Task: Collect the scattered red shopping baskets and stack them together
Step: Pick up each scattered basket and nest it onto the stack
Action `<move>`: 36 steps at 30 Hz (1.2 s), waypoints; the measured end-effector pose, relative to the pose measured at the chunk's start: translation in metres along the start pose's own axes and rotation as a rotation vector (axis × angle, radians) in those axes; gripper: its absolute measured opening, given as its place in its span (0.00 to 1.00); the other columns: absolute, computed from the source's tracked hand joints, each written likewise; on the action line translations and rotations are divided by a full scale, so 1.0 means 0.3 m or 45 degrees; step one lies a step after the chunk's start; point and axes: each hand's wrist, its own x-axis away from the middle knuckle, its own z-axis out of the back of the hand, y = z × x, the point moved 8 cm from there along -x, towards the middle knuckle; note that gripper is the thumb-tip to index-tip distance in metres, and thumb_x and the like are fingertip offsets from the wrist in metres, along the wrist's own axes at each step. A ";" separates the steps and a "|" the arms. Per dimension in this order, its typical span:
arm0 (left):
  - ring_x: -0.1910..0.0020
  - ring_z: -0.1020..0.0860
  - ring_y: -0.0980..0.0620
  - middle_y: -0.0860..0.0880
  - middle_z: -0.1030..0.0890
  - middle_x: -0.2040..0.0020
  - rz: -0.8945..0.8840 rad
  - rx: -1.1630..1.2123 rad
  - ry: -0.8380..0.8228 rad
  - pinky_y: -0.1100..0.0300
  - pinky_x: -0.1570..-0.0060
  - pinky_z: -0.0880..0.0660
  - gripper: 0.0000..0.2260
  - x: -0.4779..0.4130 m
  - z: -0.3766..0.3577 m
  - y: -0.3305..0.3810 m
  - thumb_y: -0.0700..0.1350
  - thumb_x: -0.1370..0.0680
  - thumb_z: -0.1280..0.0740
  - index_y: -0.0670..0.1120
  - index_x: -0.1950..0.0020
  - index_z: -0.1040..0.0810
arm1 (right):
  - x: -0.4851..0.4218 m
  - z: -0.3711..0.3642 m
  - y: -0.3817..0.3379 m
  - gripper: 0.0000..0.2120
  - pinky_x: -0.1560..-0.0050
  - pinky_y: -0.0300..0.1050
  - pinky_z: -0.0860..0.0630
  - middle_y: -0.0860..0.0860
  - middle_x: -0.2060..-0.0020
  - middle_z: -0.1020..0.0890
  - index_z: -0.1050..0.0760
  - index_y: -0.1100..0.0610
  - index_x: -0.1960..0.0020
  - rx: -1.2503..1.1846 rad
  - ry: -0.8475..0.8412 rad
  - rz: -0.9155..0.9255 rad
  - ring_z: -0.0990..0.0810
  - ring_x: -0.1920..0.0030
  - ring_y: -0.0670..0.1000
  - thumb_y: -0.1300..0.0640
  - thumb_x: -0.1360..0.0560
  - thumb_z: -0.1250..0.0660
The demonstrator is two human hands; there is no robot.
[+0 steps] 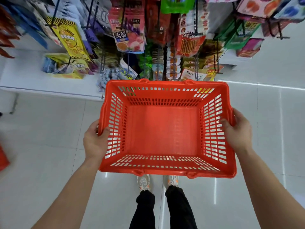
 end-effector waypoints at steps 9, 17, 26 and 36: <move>0.56 0.16 0.52 0.56 0.17 0.52 0.150 -0.084 -0.052 0.48 0.50 0.18 0.12 -0.056 -0.124 -0.101 0.51 0.21 0.32 0.57 0.37 0.23 | -0.037 -0.077 0.045 0.21 0.48 0.41 0.27 0.42 0.51 0.20 0.28 0.50 0.32 0.016 0.000 -0.067 0.20 0.51 0.48 0.60 0.24 0.33; 0.32 0.25 0.47 0.50 0.25 0.29 0.279 -0.363 -0.190 0.52 0.32 0.30 0.29 -0.119 -0.194 -0.271 0.51 0.22 0.30 0.51 0.22 0.34 | -0.059 -0.268 0.164 0.26 0.42 0.54 0.25 0.57 0.39 0.21 0.35 0.57 0.26 0.254 -0.264 -0.261 0.21 0.41 0.61 0.60 0.24 0.35; 0.26 0.32 0.45 0.47 0.33 0.23 0.122 -0.687 -0.353 0.47 0.30 0.32 0.34 0.034 -0.098 -0.049 0.60 0.23 0.32 0.51 0.20 0.38 | 0.044 -0.288 -0.209 0.36 0.36 0.60 0.30 0.57 0.31 0.31 0.41 0.54 0.24 0.863 -0.561 0.052 0.33 0.32 0.63 0.45 0.26 0.32; 0.27 0.33 0.43 0.44 0.33 0.24 0.333 -0.633 -0.133 0.47 0.30 0.33 0.40 0.462 0.439 0.094 0.64 0.27 0.30 0.50 0.21 0.39 | 0.450 -0.426 -0.799 0.44 0.35 0.63 0.34 0.58 0.28 0.36 0.43 0.53 0.23 1.266 -0.880 0.664 0.38 0.29 0.63 0.37 0.31 0.29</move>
